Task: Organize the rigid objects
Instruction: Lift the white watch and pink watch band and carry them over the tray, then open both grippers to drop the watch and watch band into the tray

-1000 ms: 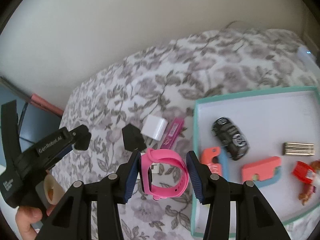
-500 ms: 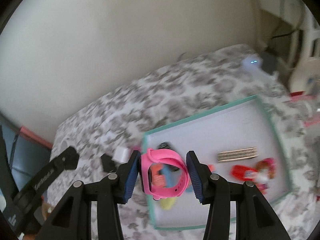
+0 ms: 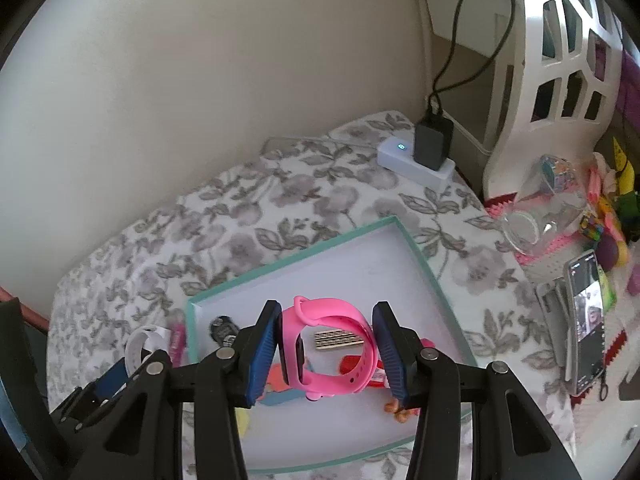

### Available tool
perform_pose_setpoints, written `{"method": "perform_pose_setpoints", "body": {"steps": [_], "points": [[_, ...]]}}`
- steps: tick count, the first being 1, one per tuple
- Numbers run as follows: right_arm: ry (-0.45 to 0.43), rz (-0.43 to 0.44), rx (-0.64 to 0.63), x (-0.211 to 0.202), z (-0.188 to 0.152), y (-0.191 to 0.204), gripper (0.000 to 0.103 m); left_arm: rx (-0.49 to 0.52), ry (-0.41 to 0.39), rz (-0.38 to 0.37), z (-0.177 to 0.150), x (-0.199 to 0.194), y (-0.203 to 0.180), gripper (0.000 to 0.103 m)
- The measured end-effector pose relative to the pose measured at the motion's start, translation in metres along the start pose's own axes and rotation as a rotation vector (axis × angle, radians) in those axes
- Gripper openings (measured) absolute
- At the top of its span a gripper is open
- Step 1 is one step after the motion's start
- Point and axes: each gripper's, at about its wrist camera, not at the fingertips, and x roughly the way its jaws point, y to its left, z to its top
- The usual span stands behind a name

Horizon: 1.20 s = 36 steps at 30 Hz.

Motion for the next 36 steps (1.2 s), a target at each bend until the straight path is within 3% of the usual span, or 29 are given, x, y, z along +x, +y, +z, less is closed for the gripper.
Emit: {"method": "perform_pose_setpoints", "body": {"steps": [5,10,23,36], "points": [[0.096,-0.033,-0.008,0.037,-0.01,-0.005,0.05,0.031,0.048,-0.002,-0.009,0.02,-0.012,0.053],[0.132,-0.091,-0.038,0.057,-0.018,-0.008,0.05,0.029,0.111,-0.022,-0.016,0.043,-0.015,0.053],[0.167,-0.104,-0.029,0.076,-0.024,-0.012,0.05,0.019,0.186,-0.027,-0.028,0.071,-0.015,0.053],[0.204,-0.132,-0.054,0.087,-0.028,-0.008,0.053,0.011,0.203,-0.023,-0.029,0.078,-0.015,0.054]]}}
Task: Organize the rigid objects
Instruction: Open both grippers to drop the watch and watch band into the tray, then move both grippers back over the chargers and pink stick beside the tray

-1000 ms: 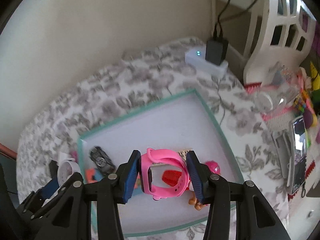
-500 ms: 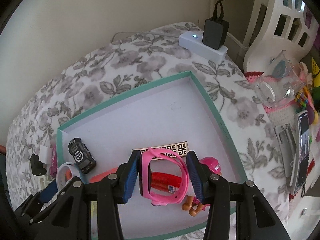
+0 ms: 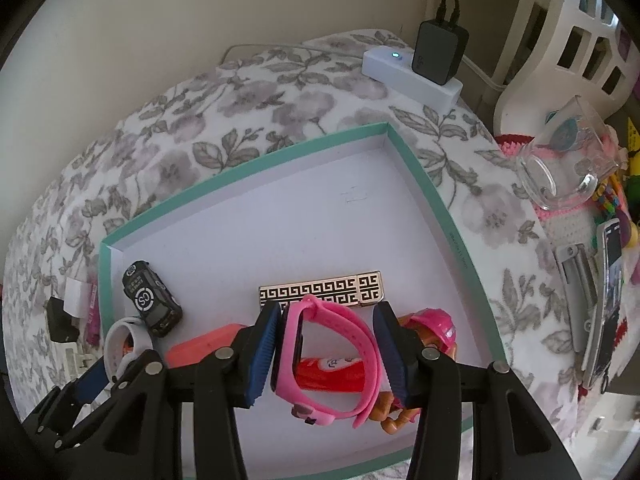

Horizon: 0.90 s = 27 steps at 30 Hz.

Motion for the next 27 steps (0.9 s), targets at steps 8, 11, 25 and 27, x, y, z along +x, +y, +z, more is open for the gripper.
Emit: {"method": "perform_pose_setpoints", "body": {"steps": [8,11,25,27], "points": [[-0.012,0.017,-0.012,-0.01,0.001,0.005,0.058,-0.007,0.004,-0.025,0.001,-0.008,-0.001,0.071],[-0.036,0.017,-0.018,-0.02,0.003,0.006,0.059,-0.003,-0.009,-0.029,0.003,-0.015,-0.001,0.071],[-0.184,0.019,-0.039,-0.081,0.011,0.013,0.065,-0.09,-0.133,0.006,0.015,-0.064,0.03,0.086],[-0.198,0.032,-0.043,-0.086,0.011,0.015,0.073,-0.122,-0.155,0.024,0.015,-0.069,0.041,0.089]]}}
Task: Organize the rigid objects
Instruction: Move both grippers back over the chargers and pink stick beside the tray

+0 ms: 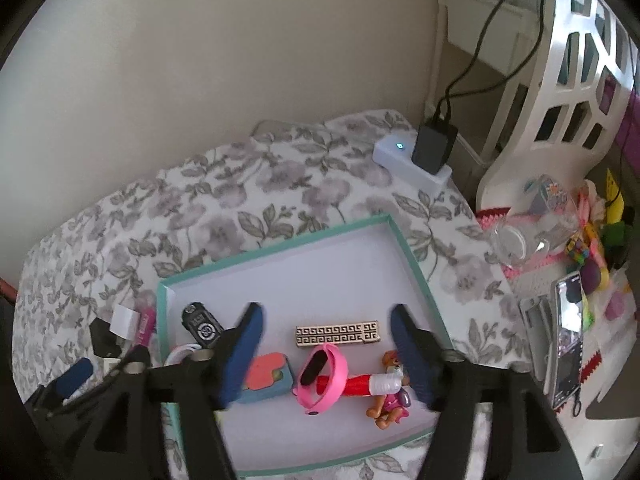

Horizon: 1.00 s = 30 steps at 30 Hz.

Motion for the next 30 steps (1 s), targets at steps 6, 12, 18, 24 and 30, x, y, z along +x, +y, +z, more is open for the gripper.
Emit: {"method": "perform_pose_setpoints", "body": {"steps": [6,12,18,24,30], "points": [[0.012,0.015,-0.028,0.002,-0.003,0.012,0.073,-0.105,-0.025,0.05,0.004,-0.005,0.039,0.09],[0.031,0.026,-0.067,0.009,-0.009,0.024,0.094,-0.191,-0.022,0.095,0.006,-0.002,0.077,0.094],[0.039,0.031,-0.091,0.013,-0.012,0.033,0.1,-0.281,-0.017,0.117,0.006,0.001,0.114,0.103],[0.051,0.029,-0.095,0.018,-0.014,0.037,0.102,-0.38,-0.024,0.166,0.0,0.004,0.157,0.103],[0.069,0.061,-0.122,0.022,-0.02,0.053,0.102,-0.454,-0.018,0.186,-0.006,0.007,0.186,0.103]]}}
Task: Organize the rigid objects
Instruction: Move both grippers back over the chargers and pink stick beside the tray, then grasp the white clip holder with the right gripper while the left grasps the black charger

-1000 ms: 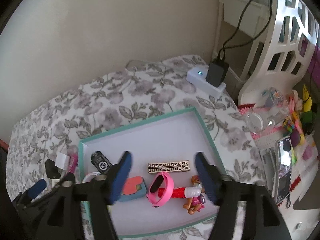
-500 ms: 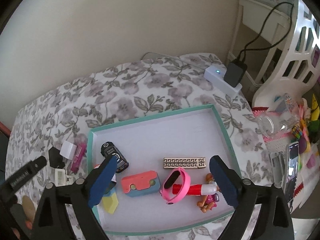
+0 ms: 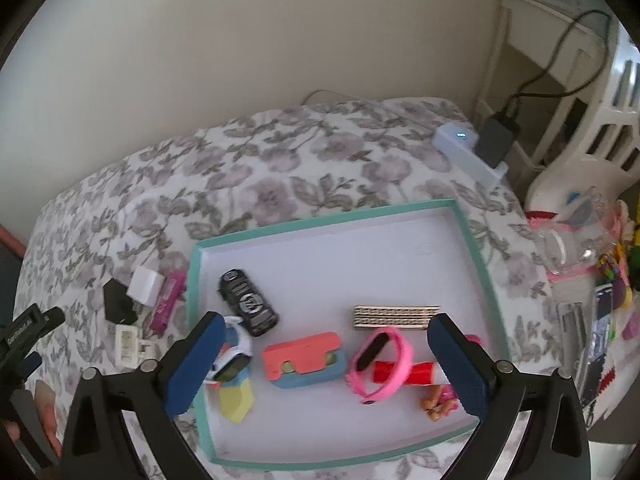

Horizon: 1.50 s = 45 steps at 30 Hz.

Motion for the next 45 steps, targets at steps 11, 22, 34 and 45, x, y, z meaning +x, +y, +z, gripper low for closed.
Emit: {"method": "perform_pose_setpoints", "body": {"steps": [11,22,34,45], "points": [[0.034,0.095,-0.157,0.017,-0.017,0.084,0.102,0.058,0.044,0.096,-0.004,0.022,0.005,0.103],[0.053,0.129,-0.218,0.033,-0.026,0.125,0.102,0.033,0.062,0.131,0.001,0.034,0.022,0.103],[0.07,0.133,-0.25,0.048,-0.028,0.15,0.102,0.034,0.096,0.141,0.006,0.051,0.028,0.103],[0.075,0.181,-0.325,0.058,-0.038,0.183,0.099,-0.038,0.12,0.18,0.013,0.068,0.047,0.103]]}}
